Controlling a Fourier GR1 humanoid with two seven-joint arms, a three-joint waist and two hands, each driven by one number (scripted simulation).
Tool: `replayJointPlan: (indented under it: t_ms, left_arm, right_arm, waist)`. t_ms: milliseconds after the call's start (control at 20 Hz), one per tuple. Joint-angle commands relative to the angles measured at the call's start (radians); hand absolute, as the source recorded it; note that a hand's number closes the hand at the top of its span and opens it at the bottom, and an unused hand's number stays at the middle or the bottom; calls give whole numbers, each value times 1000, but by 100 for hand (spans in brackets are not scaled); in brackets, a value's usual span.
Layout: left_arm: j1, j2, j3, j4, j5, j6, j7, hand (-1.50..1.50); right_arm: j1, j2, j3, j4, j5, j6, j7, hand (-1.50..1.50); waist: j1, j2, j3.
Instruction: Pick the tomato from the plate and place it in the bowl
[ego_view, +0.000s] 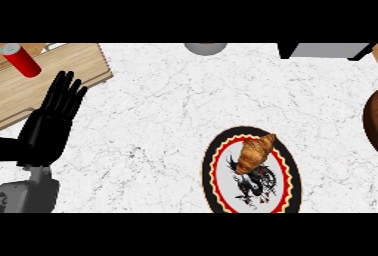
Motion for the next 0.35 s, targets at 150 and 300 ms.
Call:
replayJointPlan:
  t_ms: [150, 300]
  left_arm:
    - [11, 3, 13, 0, 4, -2, -10, 0]
    - [-1, 7, 13, -4, 0, 4, -1, 0]
  right_arm:
    - [74, -32, -17, -12, -22, 169, -85, -150]
    - [90, -35, -7, -37, -16, 165, -74, -150]
  waist:
    - [-12, 0, 6]
    - [-9, 0, 8]
